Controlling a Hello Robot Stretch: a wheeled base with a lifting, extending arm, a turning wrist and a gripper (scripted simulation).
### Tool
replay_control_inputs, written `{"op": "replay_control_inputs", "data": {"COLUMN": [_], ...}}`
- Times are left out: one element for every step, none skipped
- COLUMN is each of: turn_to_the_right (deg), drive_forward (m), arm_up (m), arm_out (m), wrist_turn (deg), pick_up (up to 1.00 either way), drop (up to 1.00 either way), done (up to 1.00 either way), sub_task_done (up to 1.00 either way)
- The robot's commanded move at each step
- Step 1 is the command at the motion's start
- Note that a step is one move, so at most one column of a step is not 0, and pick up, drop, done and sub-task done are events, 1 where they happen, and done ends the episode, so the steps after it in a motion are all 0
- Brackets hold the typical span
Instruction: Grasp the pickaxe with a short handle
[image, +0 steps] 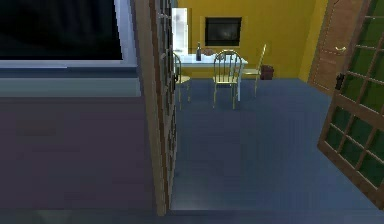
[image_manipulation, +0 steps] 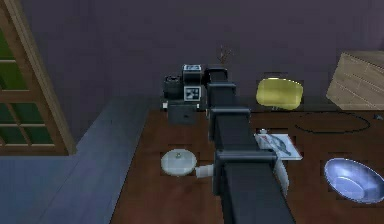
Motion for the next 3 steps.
{"op": "replay_control_inputs", "data": {"turn_to_the_right": [0.0,0.0,0.0], "drive_forward": [0.0,0.0,0.0], "arm_up": [0.0,-0.28,0.0], "arm_out": [0.0,0.0,0.0], "wrist_turn": [12.0,0.0,0.0], "pick_up": [0.0,0.0,1.0], "drop": [0.0,0.0,0.0], "done": [0.0,0.0,0.0], "sub_task_done": [0.0,0.0,0.0]}}
